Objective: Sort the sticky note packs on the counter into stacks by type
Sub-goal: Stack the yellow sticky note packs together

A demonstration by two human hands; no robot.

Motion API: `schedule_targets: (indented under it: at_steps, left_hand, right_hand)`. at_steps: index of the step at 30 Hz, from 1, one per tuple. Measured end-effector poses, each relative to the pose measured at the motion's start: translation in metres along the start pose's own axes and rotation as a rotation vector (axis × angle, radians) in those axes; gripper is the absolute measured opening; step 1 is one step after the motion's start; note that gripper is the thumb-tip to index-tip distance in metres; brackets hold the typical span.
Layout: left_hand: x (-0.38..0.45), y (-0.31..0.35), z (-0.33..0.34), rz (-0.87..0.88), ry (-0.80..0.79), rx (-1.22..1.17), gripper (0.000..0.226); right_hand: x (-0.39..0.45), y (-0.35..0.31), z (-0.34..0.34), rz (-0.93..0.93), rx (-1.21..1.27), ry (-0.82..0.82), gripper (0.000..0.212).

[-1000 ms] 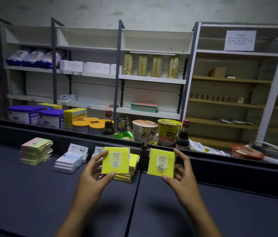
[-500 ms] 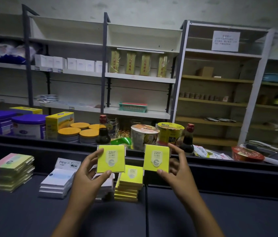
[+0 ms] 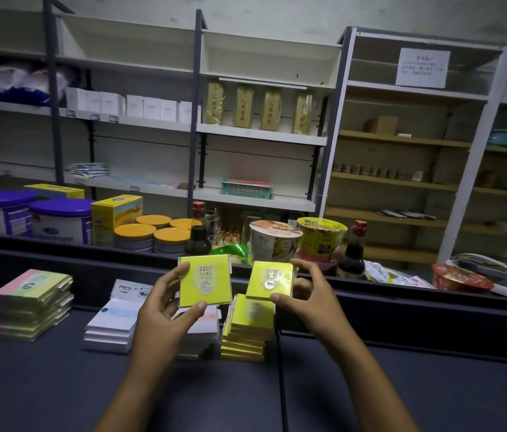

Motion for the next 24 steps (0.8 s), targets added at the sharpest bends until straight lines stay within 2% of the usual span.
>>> schedule_targets:
  at_steps: [8,15,19,24]
  left_hand:
    - [-0.001,-0.007,-0.008,-0.028,0.033,-0.016,0.063]
    - [-0.002,-0.010,-0.005,-0.054,0.013,0.019,0.062]
    - [-0.003,-0.012,0.000,-0.062,-0.019,0.046,0.061]
    - [-0.004,-0.011,0.006,-0.062,-0.029,0.091,0.061]
  right_hand:
    - [0.005,0.026,0.019,0.067,0.043,-0.061,0.068]
    - [0.008,0.054,0.028,0.062,-0.301,-0.079,0.070]
    - [0.006,0.059,0.028,0.030,-0.347,-0.093,0.075]
    - [0.005,0.050,0.006,-0.023,-0.357,0.019,0.065]
Point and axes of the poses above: each hand's wrist, its own x-axis towards the middle knuckle, its own z-axis out of the palm, y = z × x, the point moved 3 cm from there along x, towards the middle knuckle, and after that the axes turned 5 degrees about -x, right-handed, at the moved point
